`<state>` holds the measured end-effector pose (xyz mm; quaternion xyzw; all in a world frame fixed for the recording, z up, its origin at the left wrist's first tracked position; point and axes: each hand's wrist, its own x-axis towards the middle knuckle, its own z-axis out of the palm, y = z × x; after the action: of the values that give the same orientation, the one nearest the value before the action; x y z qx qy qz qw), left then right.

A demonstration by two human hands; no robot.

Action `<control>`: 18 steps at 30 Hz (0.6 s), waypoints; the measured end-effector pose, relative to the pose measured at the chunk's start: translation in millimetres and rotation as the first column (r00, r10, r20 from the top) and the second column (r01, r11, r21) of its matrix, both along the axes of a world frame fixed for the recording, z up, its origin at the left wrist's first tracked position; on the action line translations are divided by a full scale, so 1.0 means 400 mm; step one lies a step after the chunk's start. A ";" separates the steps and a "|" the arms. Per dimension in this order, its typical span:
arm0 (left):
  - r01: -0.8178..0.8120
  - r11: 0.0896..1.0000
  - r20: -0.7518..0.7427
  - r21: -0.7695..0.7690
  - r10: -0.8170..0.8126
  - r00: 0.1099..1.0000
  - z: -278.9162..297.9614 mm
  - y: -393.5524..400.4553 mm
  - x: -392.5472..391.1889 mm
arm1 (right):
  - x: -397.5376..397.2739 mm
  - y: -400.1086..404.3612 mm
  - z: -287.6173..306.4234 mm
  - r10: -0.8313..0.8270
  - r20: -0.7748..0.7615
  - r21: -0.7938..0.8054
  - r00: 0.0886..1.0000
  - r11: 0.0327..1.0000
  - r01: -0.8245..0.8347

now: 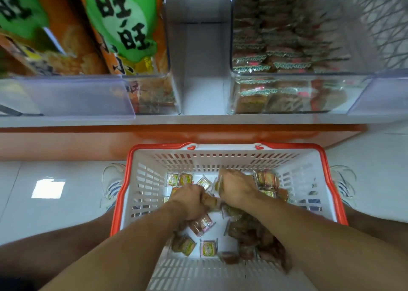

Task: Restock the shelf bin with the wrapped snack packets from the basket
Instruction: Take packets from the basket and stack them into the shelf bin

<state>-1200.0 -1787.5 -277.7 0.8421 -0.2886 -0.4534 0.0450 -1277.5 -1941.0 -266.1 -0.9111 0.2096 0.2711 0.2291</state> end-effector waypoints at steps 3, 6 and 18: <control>-0.059 0.996 -0.061 -0.060 0.056 0.997 0.090 -0.018 0.031 | 0.033 -0.037 0.145 -0.060 -0.134 0.111 0.989 0.991 0.075; -0.063 0.995 -0.211 -0.077 0.045 0.976 0.227 -0.037 0.058 | 0.027 -0.049 0.322 -0.040 -0.228 0.243 0.973 0.965 0.097; -0.788 0.548 -0.849 -0.281 0.240 0.470 0.809 -0.082 -0.004 | -0.076 -0.113 0.918 -0.419 -0.140 0.907 0.897 0.309 0.286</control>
<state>-1201.4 -1820.4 46.0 0.5598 -0.0892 -0.5762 0.5888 -1307.8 -1986.2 101.2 -0.5808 0.2060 0.2275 0.7540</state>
